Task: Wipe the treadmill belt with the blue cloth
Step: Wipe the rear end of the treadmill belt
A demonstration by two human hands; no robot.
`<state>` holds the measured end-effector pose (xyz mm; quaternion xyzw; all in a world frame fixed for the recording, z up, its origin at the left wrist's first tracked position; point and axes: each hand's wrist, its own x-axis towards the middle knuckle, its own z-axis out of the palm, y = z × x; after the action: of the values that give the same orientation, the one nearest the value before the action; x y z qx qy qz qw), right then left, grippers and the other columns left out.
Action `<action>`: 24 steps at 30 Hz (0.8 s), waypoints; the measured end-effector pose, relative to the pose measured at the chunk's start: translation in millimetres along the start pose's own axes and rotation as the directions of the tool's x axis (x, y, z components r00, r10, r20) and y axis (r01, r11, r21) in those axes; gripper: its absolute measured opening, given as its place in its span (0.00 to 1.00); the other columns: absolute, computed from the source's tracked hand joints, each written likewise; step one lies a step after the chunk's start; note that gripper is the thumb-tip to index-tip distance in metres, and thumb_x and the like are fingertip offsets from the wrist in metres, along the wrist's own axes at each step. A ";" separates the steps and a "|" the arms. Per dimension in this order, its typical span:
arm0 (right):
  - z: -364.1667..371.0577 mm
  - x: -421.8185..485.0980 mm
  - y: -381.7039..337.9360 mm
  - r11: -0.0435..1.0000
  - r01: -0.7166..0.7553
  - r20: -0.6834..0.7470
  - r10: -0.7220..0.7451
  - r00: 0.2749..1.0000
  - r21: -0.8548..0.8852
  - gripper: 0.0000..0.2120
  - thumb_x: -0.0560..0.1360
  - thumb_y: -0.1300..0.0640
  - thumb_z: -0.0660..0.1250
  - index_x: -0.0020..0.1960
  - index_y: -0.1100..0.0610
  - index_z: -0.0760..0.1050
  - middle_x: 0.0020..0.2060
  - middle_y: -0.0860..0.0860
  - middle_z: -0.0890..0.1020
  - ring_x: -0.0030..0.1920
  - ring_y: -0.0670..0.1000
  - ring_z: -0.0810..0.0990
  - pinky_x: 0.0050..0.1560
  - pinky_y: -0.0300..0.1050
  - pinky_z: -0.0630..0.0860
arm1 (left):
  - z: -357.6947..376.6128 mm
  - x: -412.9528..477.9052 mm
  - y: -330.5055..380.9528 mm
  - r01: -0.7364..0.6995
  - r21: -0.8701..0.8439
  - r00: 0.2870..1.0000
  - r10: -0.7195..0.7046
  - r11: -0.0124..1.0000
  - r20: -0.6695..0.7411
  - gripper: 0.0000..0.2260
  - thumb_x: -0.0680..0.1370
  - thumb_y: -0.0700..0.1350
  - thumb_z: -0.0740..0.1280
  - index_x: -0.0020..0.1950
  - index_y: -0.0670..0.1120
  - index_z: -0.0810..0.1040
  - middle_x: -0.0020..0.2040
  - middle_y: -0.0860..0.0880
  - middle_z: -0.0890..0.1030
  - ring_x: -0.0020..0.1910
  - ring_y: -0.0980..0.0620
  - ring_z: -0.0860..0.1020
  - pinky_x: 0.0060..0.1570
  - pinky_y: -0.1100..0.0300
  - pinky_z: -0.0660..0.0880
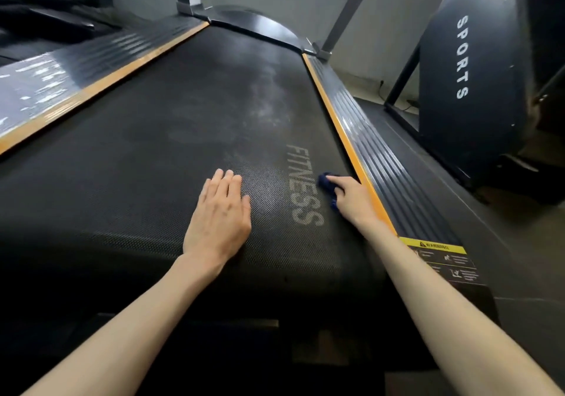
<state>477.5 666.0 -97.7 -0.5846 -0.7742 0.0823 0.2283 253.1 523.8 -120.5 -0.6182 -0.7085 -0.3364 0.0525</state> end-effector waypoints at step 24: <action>49.0 -117.8 -160.2 0.997 0.034 -0.106 -0.026 0.994 0.070 0.16 0.76 0.62 0.59 0.61 0.55 0.76 0.60 0.54 0.75 0.59 0.57 0.74 0.56 0.47 0.66 | -37.8 -10.0 -41.2 0.069 -0.173 0.995 -0.080 0.982 -0.058 0.18 0.79 0.36 0.57 0.69 0.35 0.65 0.68 0.36 0.68 0.73 0.41 0.60 0.73 0.52 0.51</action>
<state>341.5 513.2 -108.0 -0.5679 -0.7663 0.0756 0.2909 205.0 494.5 -113.3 -0.5823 -0.6976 -0.4174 0.0095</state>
